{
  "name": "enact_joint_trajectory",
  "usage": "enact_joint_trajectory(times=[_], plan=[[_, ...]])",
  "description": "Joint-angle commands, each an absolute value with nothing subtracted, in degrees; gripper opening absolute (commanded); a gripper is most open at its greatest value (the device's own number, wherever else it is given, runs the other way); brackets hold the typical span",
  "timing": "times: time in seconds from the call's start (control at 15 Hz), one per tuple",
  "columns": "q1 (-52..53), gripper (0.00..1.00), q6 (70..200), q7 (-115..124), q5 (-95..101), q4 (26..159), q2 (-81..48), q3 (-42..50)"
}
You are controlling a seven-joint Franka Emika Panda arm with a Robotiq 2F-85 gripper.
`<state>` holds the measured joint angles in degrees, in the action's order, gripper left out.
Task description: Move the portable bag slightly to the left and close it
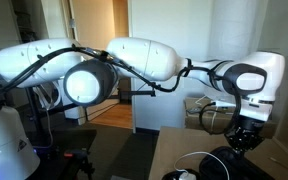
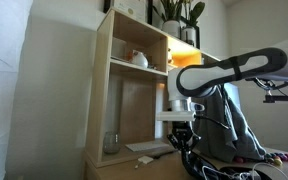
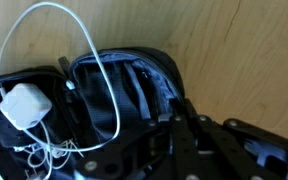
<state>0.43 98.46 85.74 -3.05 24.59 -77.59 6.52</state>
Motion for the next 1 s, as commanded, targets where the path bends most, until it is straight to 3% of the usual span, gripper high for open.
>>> enact_joint_trajectory(times=[0.0,0.93], plan=[[1.70,0.01,99.39,84.97,-2.30,24.53,-76.81,6.72],[3.28,0.01,103.67,85.13,-2.19,24.72,-75.53,6.49]])
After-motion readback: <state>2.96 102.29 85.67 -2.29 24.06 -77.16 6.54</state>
